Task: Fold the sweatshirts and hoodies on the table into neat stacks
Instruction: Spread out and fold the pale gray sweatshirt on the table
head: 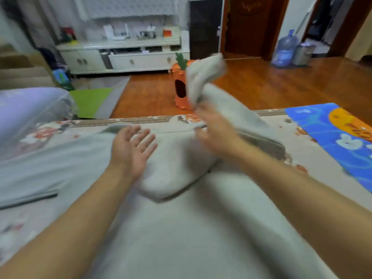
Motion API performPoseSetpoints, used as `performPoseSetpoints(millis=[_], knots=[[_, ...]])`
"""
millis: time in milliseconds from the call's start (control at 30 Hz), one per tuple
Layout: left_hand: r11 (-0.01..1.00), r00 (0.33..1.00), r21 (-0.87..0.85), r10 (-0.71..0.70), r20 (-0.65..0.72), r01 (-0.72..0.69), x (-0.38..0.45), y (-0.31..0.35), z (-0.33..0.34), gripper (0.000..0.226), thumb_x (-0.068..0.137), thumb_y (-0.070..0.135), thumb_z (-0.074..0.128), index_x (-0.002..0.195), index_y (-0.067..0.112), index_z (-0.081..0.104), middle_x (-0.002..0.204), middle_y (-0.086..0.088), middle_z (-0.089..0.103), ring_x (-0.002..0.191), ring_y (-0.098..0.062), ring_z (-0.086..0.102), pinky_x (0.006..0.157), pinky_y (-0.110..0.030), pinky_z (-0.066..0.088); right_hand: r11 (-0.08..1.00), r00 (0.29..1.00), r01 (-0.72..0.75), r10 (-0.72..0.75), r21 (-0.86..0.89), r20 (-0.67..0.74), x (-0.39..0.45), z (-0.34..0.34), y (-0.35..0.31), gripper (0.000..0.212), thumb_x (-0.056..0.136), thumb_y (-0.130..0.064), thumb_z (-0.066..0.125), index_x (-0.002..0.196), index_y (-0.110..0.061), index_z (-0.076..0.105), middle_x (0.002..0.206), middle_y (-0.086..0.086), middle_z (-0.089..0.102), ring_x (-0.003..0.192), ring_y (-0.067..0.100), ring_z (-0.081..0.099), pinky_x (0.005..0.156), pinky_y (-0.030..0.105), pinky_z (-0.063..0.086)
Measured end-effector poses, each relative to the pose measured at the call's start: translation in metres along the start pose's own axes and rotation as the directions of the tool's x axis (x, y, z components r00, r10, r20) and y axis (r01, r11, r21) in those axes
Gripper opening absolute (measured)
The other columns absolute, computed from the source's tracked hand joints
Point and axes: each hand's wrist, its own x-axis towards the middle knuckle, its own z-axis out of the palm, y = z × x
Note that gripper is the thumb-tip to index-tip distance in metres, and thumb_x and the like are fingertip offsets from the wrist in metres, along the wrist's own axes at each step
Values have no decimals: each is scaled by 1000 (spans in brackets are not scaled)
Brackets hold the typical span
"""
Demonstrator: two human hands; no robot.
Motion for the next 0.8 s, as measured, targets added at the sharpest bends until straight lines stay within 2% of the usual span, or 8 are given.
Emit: performPoseSetpoints(millis=[133, 300, 400, 467, 567, 633, 700, 800], knots=[[988, 977, -70, -149, -149, 140, 20, 45, -93, 67, 100, 58, 43, 153, 17, 35, 129, -19, 54, 115, -43, 61, 103, -61, 44, 929, 901, 294, -191, -224, 390, -38, 83, -15, 37, 82, -26, 47, 107, -18, 73, 125, 5, 66, 113, 31, 60, 99, 40, 41], [941, 933, 190, -220, -284, 280, 41, 46, -96, 48, 98, 48, 60, 127, 10, 52, 110, -9, 62, 97, -27, 65, 95, -51, 54, 903, 978, -14, 102, -430, 182, -58, 51, 34, 53, 91, -40, 39, 124, -9, 66, 129, 15, 65, 117, 39, 58, 105, 48, 43], [868, 934, 460, -11, -358, 186, 60, 44, -83, 43, 82, 34, 80, 114, 12, 63, 110, -9, 68, 93, -29, 67, 80, -48, 62, 807, 856, -291, 459, -514, 236, -59, 32, 53, 62, 103, -53, 29, 154, -19, 36, 162, 10, 32, 149, 29, 27, 122, 43, 18], [726, 881, 687, 313, -356, 19, 70, 47, -79, 45, 78, 17, 73, 123, 18, 64, 118, -6, 67, 104, -29, 65, 92, -39, 57, 761, 776, -365, 567, -536, 275, -56, 30, 59, 58, 108, -46, 22, 157, -17, 27, 167, 7, 20, 153, 26, 15, 122, 37, 12], [435, 819, 897, 543, -188, -83, 67, 48, -84, 42, 88, 1, 50, 122, 24, 63, 115, -5, 61, 103, -31, 59, 92, -33, 48, 710, 702, -412, 647, -571, 298, -53, 37, 65, 69, 92, -49, -9, 128, -25, 45, 148, 8, 43, 137, 31, 35, 111, 42, 29], [101, 853, 995, 519, -55, 2, 63, 43, -99, 43, 94, 8, 48, 133, 23, 59, 135, -13, 51, 119, -37, 54, 102, -40, 44, 638, 678, -526, 714, -563, 176, -41, 46, 65, 68, 82, -55, -2, 111, -27, 53, 129, 11, 55, 121, 34, 47, 102, 46, 39], [-194, 879, 980, 457, 136, -51, 60, 31, -118, 45, 101, 26, 52, 146, 25, 52, 153, -14, 37, 137, -37, 41, 112, -44, 35, 645, 725, -549, 684, -532, 83, -18, 62, 50, 59, 93, -53, 20, 126, -22, 59, 137, 16, 52, 128, 38, 45, 108, 49, 34], [-354, 922, 895, 173, 347, -271, 58, 7, -139, 58, 105, 52, 37, 160, 34, 28, 169, -9, 19, 154, -26, 18, 125, -42, 17, 773, 865, -333, 479, -539, 153, 24, 101, 9, 58, 101, -50, 29, 153, -24, 36, 164, 15, 23, 151, 35, 17, 122, 49, 14]])
